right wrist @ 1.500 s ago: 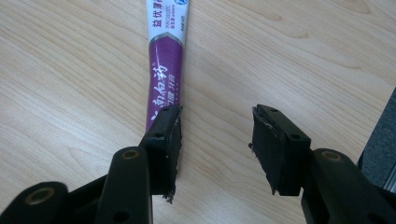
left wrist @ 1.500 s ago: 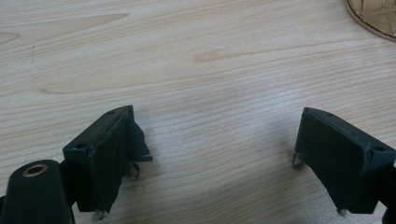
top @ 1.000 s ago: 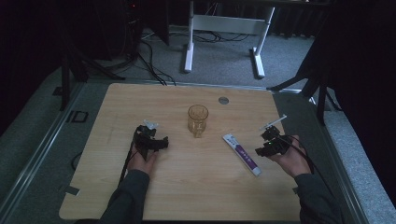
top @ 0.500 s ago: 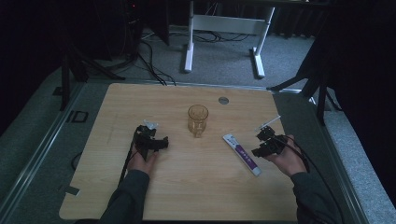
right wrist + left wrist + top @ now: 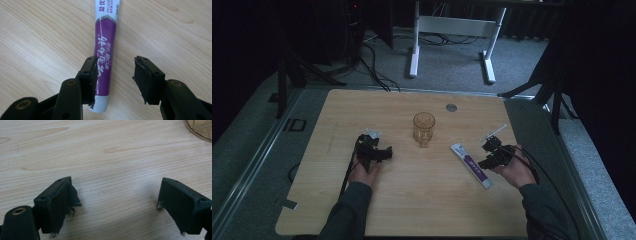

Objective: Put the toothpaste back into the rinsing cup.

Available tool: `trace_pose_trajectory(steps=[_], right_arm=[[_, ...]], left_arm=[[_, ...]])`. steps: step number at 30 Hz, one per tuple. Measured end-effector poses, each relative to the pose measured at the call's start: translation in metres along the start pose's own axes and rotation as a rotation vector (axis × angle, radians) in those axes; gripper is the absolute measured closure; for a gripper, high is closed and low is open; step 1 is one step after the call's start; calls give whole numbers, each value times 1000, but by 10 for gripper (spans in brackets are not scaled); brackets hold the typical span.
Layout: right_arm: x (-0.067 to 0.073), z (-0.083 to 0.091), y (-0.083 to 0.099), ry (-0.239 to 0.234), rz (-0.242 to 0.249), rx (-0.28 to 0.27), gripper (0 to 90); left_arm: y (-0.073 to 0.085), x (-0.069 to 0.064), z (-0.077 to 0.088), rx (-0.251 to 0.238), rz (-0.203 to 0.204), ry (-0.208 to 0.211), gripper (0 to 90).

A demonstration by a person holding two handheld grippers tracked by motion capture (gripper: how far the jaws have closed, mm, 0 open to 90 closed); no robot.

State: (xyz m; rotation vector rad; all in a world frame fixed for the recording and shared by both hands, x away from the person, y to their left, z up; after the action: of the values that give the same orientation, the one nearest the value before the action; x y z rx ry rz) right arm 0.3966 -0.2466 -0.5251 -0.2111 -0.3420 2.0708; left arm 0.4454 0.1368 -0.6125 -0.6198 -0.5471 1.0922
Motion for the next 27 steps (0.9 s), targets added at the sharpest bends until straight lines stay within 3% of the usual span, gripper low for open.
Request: trace_pose_trajectory(steps=[27], right_arm=[[9,-17,-5,-8,46,55,531]], left_arm=[[0,0,0,0,0,0,128]])
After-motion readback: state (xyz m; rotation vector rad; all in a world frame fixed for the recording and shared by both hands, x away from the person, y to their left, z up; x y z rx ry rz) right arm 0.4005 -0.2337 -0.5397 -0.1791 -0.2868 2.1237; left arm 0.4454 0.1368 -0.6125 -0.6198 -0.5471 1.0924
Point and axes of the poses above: each handheld gripper's, and its own axes: z roughly backward along the jaws, y roughly out of its underside, x roughly to its left, the point moved 7 cm from there along -z, roughly forward along the jaws, and after that the axes turned 9 degrees about -z, right-handed, at the moved point
